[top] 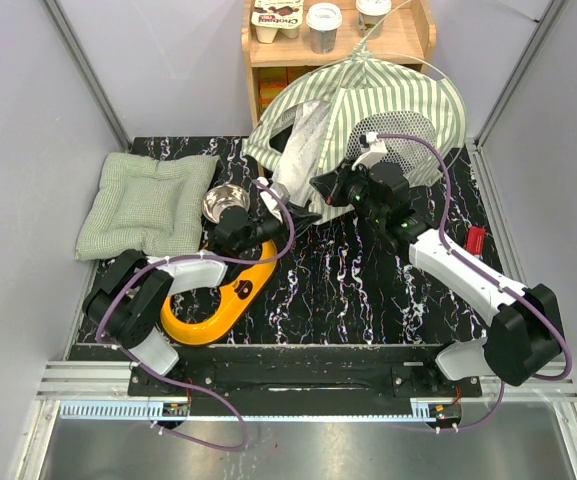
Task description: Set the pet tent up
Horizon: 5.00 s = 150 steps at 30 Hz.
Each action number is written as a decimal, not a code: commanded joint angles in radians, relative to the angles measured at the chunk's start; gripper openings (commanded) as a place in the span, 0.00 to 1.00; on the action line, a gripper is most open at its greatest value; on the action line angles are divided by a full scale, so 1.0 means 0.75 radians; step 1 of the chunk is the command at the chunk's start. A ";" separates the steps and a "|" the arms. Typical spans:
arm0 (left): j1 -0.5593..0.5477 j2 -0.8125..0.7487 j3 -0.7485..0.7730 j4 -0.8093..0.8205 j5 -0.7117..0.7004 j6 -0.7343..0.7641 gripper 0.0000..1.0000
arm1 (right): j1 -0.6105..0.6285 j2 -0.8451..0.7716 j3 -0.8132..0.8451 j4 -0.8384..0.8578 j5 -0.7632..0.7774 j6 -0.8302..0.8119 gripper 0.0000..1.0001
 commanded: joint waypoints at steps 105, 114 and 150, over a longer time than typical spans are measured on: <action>0.164 -0.046 0.651 -1.025 0.237 0.128 0.00 | -0.071 -0.016 -0.022 -0.087 -0.103 -0.270 0.13; 0.160 -0.023 0.600 -1.003 0.206 0.175 0.00 | -0.069 -0.104 0.048 -0.093 -0.097 -0.190 0.44; 0.150 0.032 0.710 -1.095 0.206 0.214 0.00 | -0.069 0.303 0.629 -0.140 0.599 -0.270 0.16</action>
